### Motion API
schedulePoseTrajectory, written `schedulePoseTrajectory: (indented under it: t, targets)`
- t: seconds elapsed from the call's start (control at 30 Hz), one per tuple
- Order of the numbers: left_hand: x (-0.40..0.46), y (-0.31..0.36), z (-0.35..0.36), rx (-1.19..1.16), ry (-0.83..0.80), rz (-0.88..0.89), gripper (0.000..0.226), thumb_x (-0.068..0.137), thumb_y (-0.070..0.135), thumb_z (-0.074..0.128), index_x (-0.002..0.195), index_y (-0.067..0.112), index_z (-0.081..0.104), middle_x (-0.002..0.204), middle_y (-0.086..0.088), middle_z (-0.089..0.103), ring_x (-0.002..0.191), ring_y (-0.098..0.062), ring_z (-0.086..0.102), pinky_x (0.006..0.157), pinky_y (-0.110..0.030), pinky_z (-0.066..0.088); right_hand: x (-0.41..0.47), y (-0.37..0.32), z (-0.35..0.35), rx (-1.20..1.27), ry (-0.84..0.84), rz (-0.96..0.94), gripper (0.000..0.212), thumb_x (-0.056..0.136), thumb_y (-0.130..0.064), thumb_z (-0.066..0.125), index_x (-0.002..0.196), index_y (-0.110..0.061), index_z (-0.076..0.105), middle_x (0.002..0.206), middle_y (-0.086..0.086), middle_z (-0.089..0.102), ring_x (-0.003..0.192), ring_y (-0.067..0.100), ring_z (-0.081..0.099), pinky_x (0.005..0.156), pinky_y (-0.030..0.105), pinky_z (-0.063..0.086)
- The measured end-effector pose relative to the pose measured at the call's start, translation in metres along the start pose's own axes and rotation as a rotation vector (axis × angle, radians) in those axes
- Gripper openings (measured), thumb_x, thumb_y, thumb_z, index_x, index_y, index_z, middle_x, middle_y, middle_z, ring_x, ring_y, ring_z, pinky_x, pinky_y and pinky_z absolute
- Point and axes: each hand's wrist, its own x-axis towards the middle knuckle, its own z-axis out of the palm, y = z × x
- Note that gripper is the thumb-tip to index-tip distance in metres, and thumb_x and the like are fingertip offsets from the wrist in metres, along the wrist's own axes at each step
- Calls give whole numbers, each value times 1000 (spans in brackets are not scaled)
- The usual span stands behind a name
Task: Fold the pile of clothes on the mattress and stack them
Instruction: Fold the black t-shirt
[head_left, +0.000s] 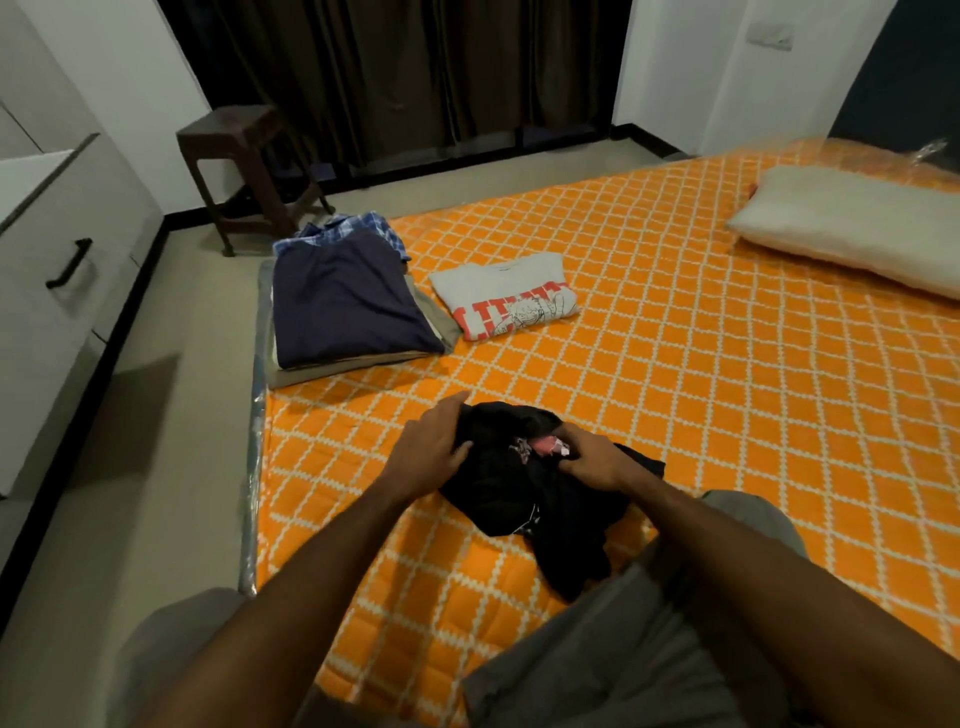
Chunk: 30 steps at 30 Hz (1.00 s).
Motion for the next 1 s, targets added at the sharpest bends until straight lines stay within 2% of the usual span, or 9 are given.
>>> schedulePoseTrajectory:
  t: [0.1, 0.17, 0.27, 0.37, 0.43, 0.6, 0.77, 0.9, 1.0]
  targets:
    - [20, 30, 12, 95, -124, 118, 79, 86, 47, 64, 152, 30, 25, 149, 3, 45, 133, -23, 45, 98, -48, 46, -20, -8, 5, 92, -79, -200, 53, 80, -15, 64, 132, -22, 56, 128, -2, 62, 118, 15, 59, 97, 31, 46]
    - [29, 40, 22, 213, -194, 148, 60, 87, 46, 60, 142, 31, 40, 135, 2, 54, 124, -24, 50, 95, -50, 44, -32, -8, 5, 135, -167, -215, 55, 78, -15, 69, 132, -20, 56, 113, -8, 63, 101, 6, 61, 86, 21, 46]
    - [37, 39, 19, 270, -214, 213, 21, 93, 33, 56, 110, 23, 59, 108, -1, 63, 106, -27, 58, 87, -45, 44, -47, -3, -2, 180, -250, -120, 64, 86, -30, 79, 139, -23, 45, 95, -9, 57, 86, 9, 58, 74, 23, 43]
    - [41, 29, -2, 163, -117, 207, 20, 83, 23, 48, 97, 19, 61, 97, -4, 64, 98, -30, 59, 78, -42, 43, -54, 6, -11, 311, -264, 108, 67, 92, -54, 66, 140, -34, 25, 98, -2, 61, 83, 11, 64, 68, 25, 48]
    - [42, 26, -21, 68, -5, 146, 18, 77, 25, 43, 87, 23, 57, 91, -3, 65, 92, -30, 60, 75, -42, 43, -48, 5, -11, 340, -163, 208, 64, 94, -51, 64, 137, -40, 18, 107, 7, 64, 87, 18, 67, 67, 29, 52]
    - [52, 26, -77, -227, 127, 25, 38, 78, 14, 44, 107, 26, 65, 103, 1, 71, 90, -20, 65, 75, -36, 51, -20, -19, -14, -210, 84, 217, 38, 85, -36, 68, 119, -18, 66, 102, 7, 69, 95, 28, 66, 78, 38, 56]
    - [52, 19, -129, -368, 356, -37, 32, 80, 2, 44, 102, 5, 68, 97, -9, 64, 90, -19, 57, 81, -32, 43, 0, -79, -74, -235, 219, 189, 20, 94, -36, 64, 105, -21, 69, 74, -3, 65, 63, 15, 60, 51, 27, 41]
    - [37, 10, -174, -474, 426, -132, 28, 89, -1, 50, 91, 21, 67, 90, 9, 69, 86, -2, 62, 77, -29, 48, 25, -138, -131, -57, 350, 106, 19, 99, -25, 55, 98, -14, 70, 62, 2, 72, 55, 20, 70, 56, 35, 59]
    - [24, -3, -220, -375, 510, -135, 14, 86, 12, 61, 83, 24, 64, 79, 9, 68, 75, -4, 62, 72, -36, 49, 41, -191, -169, 2, 464, 10, 18, 87, -23, 48, 93, -21, 65, 77, 7, 74, 70, 30, 73, 66, 49, 63]
